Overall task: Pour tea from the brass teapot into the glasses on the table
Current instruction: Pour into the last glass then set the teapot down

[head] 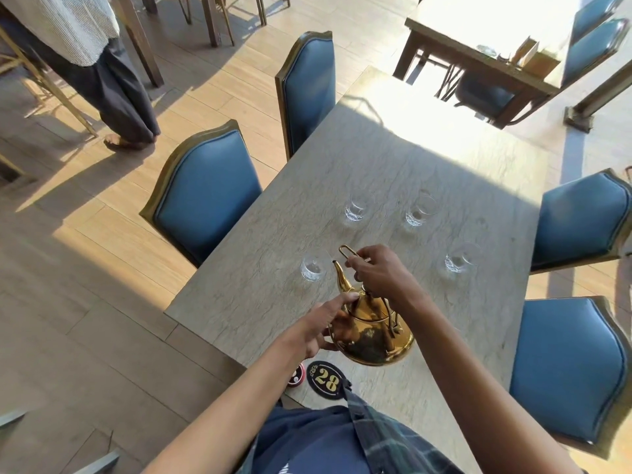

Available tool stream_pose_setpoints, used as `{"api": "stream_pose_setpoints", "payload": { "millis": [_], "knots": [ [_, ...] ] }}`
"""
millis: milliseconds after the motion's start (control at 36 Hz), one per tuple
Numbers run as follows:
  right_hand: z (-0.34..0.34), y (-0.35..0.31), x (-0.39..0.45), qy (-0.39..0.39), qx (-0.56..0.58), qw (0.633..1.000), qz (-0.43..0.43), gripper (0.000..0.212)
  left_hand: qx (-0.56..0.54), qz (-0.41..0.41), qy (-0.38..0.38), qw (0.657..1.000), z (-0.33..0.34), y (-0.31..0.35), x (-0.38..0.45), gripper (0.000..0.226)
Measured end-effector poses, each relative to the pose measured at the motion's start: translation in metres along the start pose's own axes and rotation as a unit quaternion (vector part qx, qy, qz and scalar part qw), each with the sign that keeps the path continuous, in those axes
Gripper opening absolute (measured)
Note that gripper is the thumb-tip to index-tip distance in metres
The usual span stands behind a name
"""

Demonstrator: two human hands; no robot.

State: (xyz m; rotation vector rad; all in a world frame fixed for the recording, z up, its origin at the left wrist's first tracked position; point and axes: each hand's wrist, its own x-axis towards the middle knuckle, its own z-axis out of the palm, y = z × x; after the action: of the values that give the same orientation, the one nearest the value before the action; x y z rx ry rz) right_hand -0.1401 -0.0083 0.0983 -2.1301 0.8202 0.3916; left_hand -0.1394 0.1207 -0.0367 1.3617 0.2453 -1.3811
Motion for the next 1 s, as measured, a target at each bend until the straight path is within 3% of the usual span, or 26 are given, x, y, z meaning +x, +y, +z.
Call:
{"api": "stream_pose_setpoints", "payload": {
  "millis": [611,778,1000],
  "knots": [
    [0.005,-0.006,0.000,-0.011,-0.002,1.000,0.004,0.035,0.001,-0.010,0.009,1.000,-0.010,-0.005,0.005,0.056],
    [0.008,-0.007,-0.001,-0.017,-0.006,1.000,0.002,0.036,-0.004,-0.011,0.008,1.000,-0.013,-0.007,0.002,0.044],
    [0.009,-0.008,-0.003,-0.016,-0.003,1.000,0.002,0.035,-0.001,-0.009,0.006,1.000,-0.013,-0.007,0.000,0.051]
  ]
}}
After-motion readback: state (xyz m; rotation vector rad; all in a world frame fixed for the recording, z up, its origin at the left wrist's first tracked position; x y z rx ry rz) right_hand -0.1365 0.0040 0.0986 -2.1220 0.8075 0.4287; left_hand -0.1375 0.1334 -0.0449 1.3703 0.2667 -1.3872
